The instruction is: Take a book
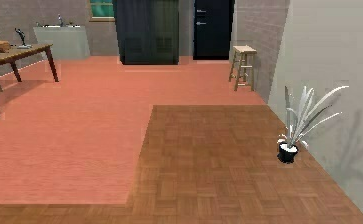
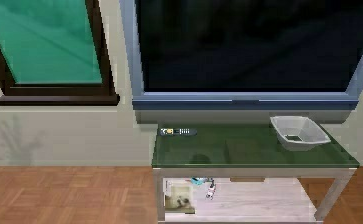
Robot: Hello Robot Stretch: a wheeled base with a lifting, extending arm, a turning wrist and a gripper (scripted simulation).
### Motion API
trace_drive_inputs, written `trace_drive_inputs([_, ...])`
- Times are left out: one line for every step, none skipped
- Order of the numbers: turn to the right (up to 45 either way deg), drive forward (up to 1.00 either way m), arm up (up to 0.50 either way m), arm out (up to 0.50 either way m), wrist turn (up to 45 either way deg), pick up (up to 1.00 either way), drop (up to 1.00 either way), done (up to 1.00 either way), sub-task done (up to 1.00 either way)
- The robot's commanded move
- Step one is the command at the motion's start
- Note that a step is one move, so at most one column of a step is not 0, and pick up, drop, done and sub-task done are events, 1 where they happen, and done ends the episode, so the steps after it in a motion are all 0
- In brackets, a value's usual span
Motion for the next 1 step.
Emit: trace_drive_inputs([0.0, 0.0, 0.34, 0.0, 0.0, 0.0, 0.0, 0.0, 0.0])
